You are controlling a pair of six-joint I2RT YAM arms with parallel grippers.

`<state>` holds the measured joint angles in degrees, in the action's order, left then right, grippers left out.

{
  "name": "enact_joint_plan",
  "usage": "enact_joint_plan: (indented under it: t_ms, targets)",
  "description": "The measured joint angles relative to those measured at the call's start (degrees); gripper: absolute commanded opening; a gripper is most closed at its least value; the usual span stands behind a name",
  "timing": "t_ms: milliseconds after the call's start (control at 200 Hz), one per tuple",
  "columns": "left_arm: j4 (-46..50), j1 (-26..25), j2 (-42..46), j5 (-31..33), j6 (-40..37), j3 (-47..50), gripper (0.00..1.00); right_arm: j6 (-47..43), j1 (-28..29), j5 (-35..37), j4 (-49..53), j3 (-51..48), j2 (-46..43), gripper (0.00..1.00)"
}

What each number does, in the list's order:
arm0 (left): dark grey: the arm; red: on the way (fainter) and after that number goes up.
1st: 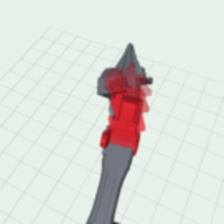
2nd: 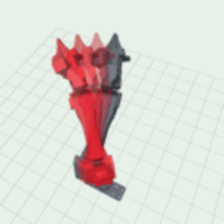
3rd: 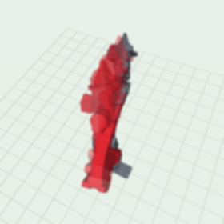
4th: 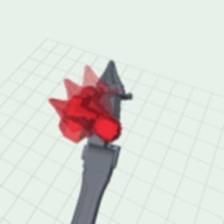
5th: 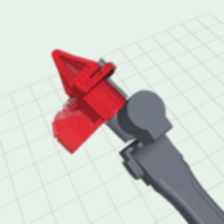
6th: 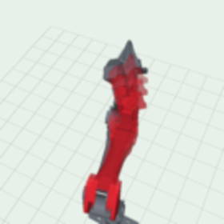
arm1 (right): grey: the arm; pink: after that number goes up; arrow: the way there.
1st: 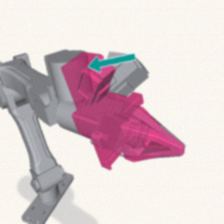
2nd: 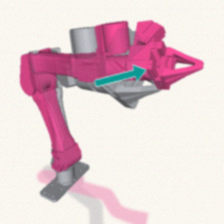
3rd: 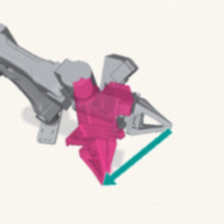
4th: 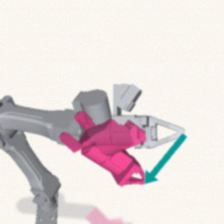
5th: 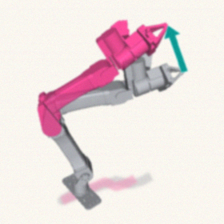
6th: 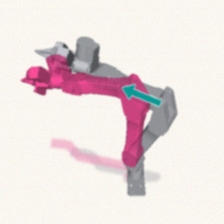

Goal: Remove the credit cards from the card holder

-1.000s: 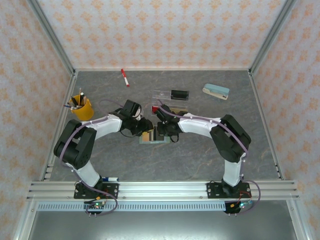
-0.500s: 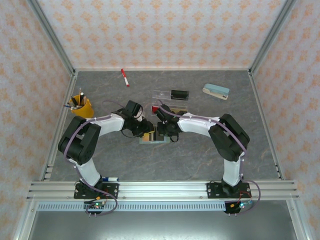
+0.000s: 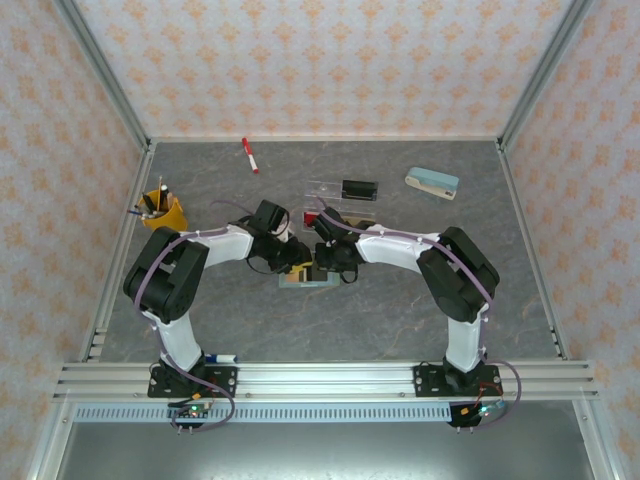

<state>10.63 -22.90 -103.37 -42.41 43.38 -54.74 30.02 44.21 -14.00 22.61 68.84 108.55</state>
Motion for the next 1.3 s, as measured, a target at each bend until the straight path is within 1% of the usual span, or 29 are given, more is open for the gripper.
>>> enact_joint_plan:
  t_ms: [175,310,505,711,896,1046,1181,1301]
  targets:
    - [0.26,0.0,-0.94,-0.79,-0.37,-1.18,0.31,0.0,-0.02,-0.42,-0.22,0.0,0.07,0.15]
    - [0.07,0.0,-0.94,-1.33,-0.42,-1.2,0.31,0.02,-0.26,-0.83,-0.28,0.0,0.15,0.15]
    - [-2.27,0.35,-0.94,-2.82,-0.85,-0.02,0.26,0.22,-0.44,-1.07,-0.28,0.0,0.26,0.15]
    - [-6.14,1.73,-0.72,-5.86,-0.04,2.29,0.21,0.44,-0.44,-1.03,-0.28,0.0,0.33,0.15]
    - [-11.43,2.67,0.02,-8.26,2.8,5.38,0.17,0.39,-0.44,-0.72,-0.26,0.0,0.35,0.15]
    - [-13.09,2.71,1.42,-8.85,3.91,6.34,0.1,0.39,-0.44,-0.61,-0.31,0.02,0.35,0.15]
    - [-13.09,2.71,1.88,-8.85,4.2,6.47,0.0,0.42,-0.46,-0.61,-0.48,0.02,0.35,0.15]
    - [-13.07,2.78,1.88,-8.83,4.17,6.49,0.0,0.42,-0.5,-0.63,-0.48,0.0,0.28,0.15]
